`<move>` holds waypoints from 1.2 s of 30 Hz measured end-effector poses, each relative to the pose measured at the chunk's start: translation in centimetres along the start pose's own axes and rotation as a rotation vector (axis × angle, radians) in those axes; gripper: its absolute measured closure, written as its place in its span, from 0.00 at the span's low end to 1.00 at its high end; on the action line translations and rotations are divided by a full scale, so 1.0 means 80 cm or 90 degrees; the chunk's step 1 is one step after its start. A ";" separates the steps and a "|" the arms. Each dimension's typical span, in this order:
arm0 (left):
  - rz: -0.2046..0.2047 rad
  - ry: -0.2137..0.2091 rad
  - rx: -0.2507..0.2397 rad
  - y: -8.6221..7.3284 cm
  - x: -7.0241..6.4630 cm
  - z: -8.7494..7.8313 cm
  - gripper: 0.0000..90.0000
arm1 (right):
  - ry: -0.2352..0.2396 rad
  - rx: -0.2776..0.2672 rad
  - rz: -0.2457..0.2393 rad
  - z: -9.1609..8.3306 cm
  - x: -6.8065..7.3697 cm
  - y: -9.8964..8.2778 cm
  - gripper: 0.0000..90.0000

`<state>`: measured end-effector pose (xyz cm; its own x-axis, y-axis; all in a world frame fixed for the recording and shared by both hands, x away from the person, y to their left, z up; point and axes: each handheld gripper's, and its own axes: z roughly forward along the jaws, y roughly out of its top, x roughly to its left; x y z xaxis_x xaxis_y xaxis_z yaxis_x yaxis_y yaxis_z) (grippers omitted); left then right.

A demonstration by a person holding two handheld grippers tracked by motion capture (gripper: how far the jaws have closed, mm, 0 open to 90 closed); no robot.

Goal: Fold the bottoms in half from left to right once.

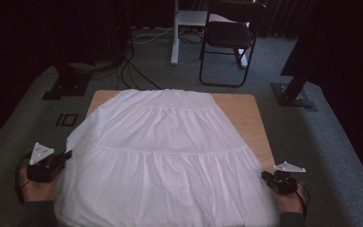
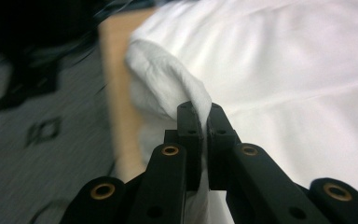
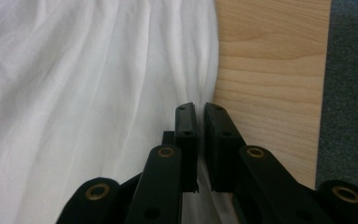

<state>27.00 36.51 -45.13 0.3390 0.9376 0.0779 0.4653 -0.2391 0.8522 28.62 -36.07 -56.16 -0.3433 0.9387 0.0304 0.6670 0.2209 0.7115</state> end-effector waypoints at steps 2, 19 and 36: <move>0.019 -0.053 -0.025 0.021 -0.021 -0.002 0.97 | 0.002 0.000 -0.004 0.001 0.002 0.001 0.93; 0.215 -0.548 -0.065 0.154 -0.332 0.095 0.97 | -0.042 0.006 -0.010 0.005 0.006 0.006 0.97; 0.141 -0.370 -0.011 0.100 -0.261 0.126 0.54 | 0.063 -0.077 -0.062 -0.025 0.102 0.091 0.57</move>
<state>31.92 12.45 -45.15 0.8182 0.5739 -0.0360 0.3209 -0.4038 0.8567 29.36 -27.30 -49.35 -0.4702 0.8823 0.0222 0.5452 0.2706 0.7934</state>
